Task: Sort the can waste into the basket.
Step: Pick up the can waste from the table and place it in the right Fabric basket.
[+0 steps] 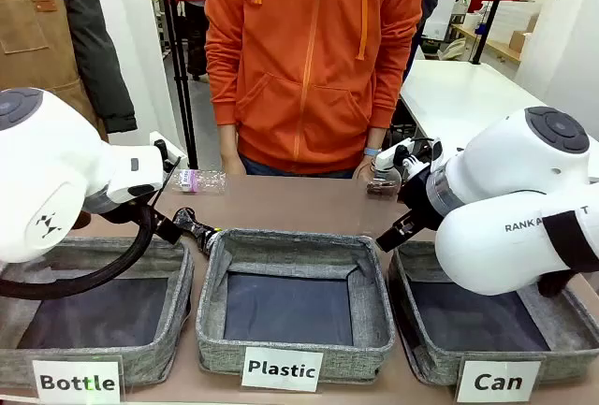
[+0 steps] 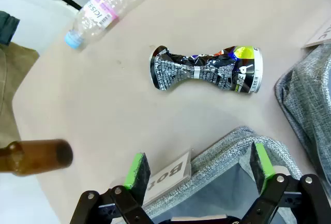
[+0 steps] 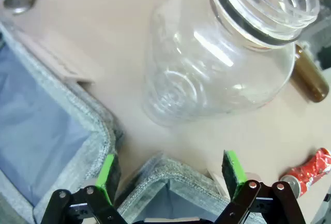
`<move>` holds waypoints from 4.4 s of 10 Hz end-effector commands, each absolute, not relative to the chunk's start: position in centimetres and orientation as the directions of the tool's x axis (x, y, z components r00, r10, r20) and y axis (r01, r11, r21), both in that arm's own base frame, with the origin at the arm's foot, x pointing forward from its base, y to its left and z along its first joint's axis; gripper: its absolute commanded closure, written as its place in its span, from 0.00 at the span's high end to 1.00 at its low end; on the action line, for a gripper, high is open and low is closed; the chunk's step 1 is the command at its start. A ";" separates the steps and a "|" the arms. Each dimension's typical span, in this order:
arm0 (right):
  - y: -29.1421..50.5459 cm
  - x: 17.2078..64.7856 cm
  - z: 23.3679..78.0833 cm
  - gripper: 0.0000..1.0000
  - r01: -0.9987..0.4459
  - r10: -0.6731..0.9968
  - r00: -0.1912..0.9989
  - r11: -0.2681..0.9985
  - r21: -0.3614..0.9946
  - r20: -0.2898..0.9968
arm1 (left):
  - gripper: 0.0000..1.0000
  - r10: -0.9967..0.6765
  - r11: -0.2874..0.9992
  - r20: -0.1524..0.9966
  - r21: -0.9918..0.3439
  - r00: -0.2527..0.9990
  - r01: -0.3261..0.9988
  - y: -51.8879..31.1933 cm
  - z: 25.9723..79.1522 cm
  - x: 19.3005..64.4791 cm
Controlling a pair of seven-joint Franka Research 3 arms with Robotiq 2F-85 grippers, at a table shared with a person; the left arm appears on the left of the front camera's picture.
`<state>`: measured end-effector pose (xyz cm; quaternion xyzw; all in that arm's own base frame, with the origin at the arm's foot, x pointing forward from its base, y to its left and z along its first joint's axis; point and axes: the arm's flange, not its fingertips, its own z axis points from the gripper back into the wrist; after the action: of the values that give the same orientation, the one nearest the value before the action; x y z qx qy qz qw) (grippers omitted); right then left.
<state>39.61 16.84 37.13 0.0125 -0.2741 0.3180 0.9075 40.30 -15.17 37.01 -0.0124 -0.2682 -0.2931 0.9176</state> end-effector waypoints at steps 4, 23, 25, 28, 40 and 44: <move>16.8 39.6 37.1 1.00 -0.584 0.570 0.647 0.797 -0.152 0.506 | 1.00 -0.531 0.828 0.500 0.135 0.684 0.545 -15.2 37.0 40.3; 14.0 37.6 43.9 1.00 -0.558 0.519 0.745 0.829 -0.035 0.419 | 1.00 -0.489 0.801 0.536 -0.036 0.688 0.597 -12.3 41.8 34.8; 11.0 35.3 47.8 1.00 -0.538 0.448 0.812 0.822 0.184 0.374 | 1.00 -0.502 0.719 0.525 -0.189 0.687 0.669 -9.4 44.1 31.0; 1.6 31.3 54.1 1.00 -0.359 0.125 0.915 0.688 0.631 0.385 | 1.00 -0.527 0.431 0.694 -0.279 0.490 0.858 1.3 46.2 26.2; -21.0 25.5 48.8 1.00 -0.329 -0.396 0.811 0.298 0.896 0.430 | 1.00 0.194 0.384 0.751 -0.650 0.631 0.656 20.3 41.6 24.8; -21.0 25.5 48.8 1.00 -0.329 -0.396 0.811 0.298 0.896 0.430 | 1.00 0.194 0.384 0.751 -0.650 0.631 0.656 20.3 41.6 24.8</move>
<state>25.13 -20.84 48.65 0.5887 -0.2931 -0.0319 0.7527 24.55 20.13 41.40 -0.5307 -0.3876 -0.1514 0.7384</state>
